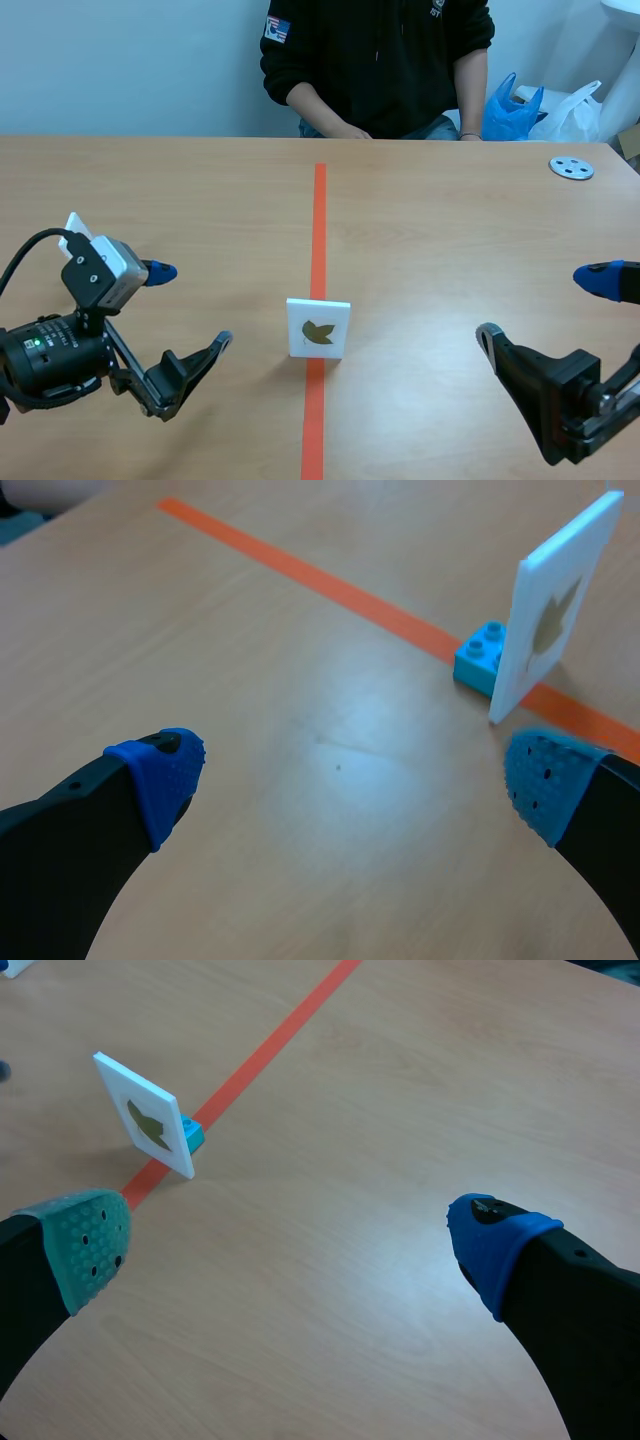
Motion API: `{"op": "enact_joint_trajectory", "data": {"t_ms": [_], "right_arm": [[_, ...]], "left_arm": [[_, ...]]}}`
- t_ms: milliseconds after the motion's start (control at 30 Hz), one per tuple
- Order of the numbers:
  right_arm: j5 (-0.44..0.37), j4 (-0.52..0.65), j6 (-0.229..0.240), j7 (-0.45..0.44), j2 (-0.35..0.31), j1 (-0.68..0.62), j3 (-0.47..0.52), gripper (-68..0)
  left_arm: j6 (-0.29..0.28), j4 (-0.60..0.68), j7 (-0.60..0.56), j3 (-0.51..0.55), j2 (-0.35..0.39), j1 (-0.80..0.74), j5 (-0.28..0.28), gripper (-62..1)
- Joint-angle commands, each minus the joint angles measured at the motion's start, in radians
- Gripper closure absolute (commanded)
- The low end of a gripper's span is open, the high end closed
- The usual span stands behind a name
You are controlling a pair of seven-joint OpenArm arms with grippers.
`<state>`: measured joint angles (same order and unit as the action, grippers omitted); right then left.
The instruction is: Sort the leaf by its shape. The table is split by an orange tape line. A compound leaf with several leaflets goes to the left side, a simple leaf with one blade goes to the right side. Return to the home posture when a red brick is placed on the table.
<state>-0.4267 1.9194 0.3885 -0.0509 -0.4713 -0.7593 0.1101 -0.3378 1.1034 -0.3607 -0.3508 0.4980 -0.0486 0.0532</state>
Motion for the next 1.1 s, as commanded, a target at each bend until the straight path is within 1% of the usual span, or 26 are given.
{"op": "enact_joint_trajectory", "data": {"t_ms": [0, 200, 300, 500, 700, 867, 1067], "right_arm": [[-0.006, 0.004, 0.000, -0.011, -0.005, 0.011, 0.011, -67.9], [-0.006, 0.004, 0.000, -0.011, -0.005, 0.011, 0.011, -67.9], [-0.006, 0.004, 0.000, -0.011, -0.005, 0.011, 0.011, -67.9], [-0.006, 0.004, 0.000, -0.011, 0.001, 0.011, 0.011, -67.9], [-0.006, 0.004, 0.000, -0.011, 0.001, 0.011, 0.011, -67.9], [-0.006, 0.004, 0.000, -0.011, 0.001, 0.011, 0.011, -67.9], [-0.006, 0.004, 0.000, -0.011, 0.001, 0.011, 0.011, -67.9]], "left_arm": [[-0.002, 0.027, -0.011, -0.018, -0.013, 0.029, 0.010, -62.3], [0.001, 0.024, 0.017, -0.137, -0.019, 0.098, 0.009, -62.3], [0.016, 0.004, 0.024, -0.192, -0.021, 0.139, 0.009, -62.3], [0.022, -0.117, 0.031, -0.258, -0.057, 0.228, 0.010, -62.3], [0.020, -0.233, -0.018, -0.341, -0.100, 0.291, 0.010, -62.3], [0.011, -0.261, -0.051, -0.402, -0.109, 0.319, 0.010, -62.3], [0.000, -0.290, -0.051, -0.430, -0.130, 0.349, 0.010, -62.3]]}}
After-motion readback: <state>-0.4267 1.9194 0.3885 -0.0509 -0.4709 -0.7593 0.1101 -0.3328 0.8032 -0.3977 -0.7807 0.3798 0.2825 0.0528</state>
